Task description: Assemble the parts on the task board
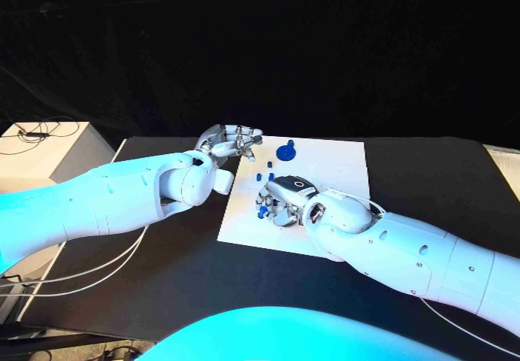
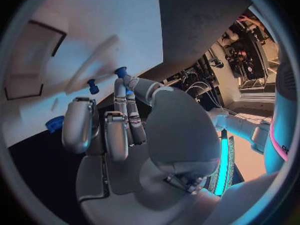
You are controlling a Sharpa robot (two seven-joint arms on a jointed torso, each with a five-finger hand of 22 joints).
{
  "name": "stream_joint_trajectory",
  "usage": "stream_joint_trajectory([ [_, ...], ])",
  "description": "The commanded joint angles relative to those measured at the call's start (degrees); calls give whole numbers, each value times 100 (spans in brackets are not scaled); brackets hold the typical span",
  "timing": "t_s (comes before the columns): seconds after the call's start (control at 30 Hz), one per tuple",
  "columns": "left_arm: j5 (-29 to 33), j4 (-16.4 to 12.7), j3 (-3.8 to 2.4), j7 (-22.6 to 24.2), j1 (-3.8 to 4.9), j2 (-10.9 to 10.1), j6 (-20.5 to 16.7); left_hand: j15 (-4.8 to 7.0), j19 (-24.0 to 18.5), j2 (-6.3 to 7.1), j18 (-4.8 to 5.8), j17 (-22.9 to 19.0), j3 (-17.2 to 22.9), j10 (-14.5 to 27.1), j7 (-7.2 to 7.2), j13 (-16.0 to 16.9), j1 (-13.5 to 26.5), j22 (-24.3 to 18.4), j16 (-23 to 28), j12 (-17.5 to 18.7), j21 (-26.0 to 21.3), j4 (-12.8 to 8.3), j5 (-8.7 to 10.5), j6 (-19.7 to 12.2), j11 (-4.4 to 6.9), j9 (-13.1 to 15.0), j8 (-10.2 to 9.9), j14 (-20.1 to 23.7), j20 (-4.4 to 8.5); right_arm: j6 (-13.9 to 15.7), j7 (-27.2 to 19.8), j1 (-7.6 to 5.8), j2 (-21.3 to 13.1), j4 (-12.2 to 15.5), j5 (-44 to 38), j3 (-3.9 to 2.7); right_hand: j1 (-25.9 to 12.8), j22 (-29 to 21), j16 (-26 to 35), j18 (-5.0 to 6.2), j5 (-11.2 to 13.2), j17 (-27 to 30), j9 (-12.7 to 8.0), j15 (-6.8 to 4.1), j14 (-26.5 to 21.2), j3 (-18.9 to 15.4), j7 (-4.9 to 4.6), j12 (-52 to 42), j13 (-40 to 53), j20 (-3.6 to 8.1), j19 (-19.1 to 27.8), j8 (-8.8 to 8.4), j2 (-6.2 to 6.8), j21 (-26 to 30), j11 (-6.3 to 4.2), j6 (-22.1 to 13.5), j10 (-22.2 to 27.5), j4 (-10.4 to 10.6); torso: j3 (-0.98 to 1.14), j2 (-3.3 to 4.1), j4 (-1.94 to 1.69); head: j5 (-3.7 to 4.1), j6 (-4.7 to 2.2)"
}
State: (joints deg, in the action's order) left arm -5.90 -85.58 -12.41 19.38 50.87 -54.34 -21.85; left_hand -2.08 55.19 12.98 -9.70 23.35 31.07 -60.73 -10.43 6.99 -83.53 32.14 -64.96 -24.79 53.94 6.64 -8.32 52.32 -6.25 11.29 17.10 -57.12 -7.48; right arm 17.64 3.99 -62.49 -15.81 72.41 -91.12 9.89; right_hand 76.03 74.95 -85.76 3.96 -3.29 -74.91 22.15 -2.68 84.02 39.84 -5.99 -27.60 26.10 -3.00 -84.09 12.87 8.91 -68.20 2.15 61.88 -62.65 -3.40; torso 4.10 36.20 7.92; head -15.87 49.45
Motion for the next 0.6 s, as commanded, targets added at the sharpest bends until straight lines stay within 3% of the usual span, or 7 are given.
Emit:
stream_joint_trajectory([
  [0.03,3,-19,-6,18,7,14,24,-13,17,2,-88,11,-2,74,-2,21,-58,-9,17,-62,-38,-31,-31,-9,-2,6,-11,42,-5,-163,40,28,24,-57,-211,19,7,1039,-22,-63,-9,-731,266,8,428,43,-25,20,-12,33,-419,81,-75,-15,-33,58,-3,-2,2,-1,0,1,5],
  [0.23,3,-19,-7,11,7,16,26,-13,17,2,-88,11,-2,74,-2,21,-58,-9,17,-62,-38,-31,-31,-9,-2,6,-11,42,-5,-204,9,47,59,-123,-242,41,-75,1037,-33,-62,-49,-749,261,32,433,11,-53,102,-63,20,-414,28,-41,6,-7,-51,69,-6,0,0,1,-6,10],
  [0.27,3,-17,-7,10,7,17,26,-13,17,2,-88,11,-2,74,-2,21,-58,-9,17,-62,-38,-31,-31,-9,-2,6,-11,42,-5,-200,-3,49,62,-130,-227,44,-160,1035,-35,-62,-221,-751,245,59,433,-67,-80,180,-118,5,-410,-48,6,18,22,-178,95,10,0,0,1,-6,10],
  [0.33,3,-15,-7,7,7,19,26,-13,17,2,-88,11,-2,74,-2,21,-58,-9,17,-62,-38,-31,-31,-9,-2,6,-11,42,-5,-172,-28,50,64,-139,-196,47,-318,1033,-36,-64,-324,-750,210,96,432,-230,-116,280,-193,-18,-407,-164,138,29,63,-343,108,64,0,-3,9,-3,17],
  [0.37,3,-14,-7,5,7,20,27,-13,17,2,-88,11,-2,74,-2,21,-58,-9,17,-62,-38,-31,-31,-9,-2,6,-11,42,-5,-155,-41,51,64,-140,-182,49,-436,1026,-29,-63,-317,-736,185,124,428,-355,-142,350,-241,-36,-403,-238,250,59,98,-447,141,116,0,-4,11,-2,17],
  [0.47,2,-14,-7,3,7,21,27,-13,17,2,-88,11,-2,74,-2,21,-58,-9,17,-62,-38,-31,-31,-9,-2,6,-11,42,-5,-114,-65,51,64,-139,-160,51,-548,1017,-26,-58,-260,-729,157,144,425,-541,-148,431,-299,-54,-398,-324,403,94,124,-555,192,175,3,-2,13,-3,16],
  [0.6,2,-12,-7,5,7,21,25,-13,17,2,-88,11,-2,74,-2,21,-58,-9,17,-62,-38,-31,-31,-9,-2,6,-11,42,-5,-98,-87,52,54,-116,-140,53,-616,1008,-17,-52,-250,-711,134,151,420,-693,-155,470,-334,-65,-393,-390,507,128,130,-640,241,227,7,-7,10,-1,18],
])
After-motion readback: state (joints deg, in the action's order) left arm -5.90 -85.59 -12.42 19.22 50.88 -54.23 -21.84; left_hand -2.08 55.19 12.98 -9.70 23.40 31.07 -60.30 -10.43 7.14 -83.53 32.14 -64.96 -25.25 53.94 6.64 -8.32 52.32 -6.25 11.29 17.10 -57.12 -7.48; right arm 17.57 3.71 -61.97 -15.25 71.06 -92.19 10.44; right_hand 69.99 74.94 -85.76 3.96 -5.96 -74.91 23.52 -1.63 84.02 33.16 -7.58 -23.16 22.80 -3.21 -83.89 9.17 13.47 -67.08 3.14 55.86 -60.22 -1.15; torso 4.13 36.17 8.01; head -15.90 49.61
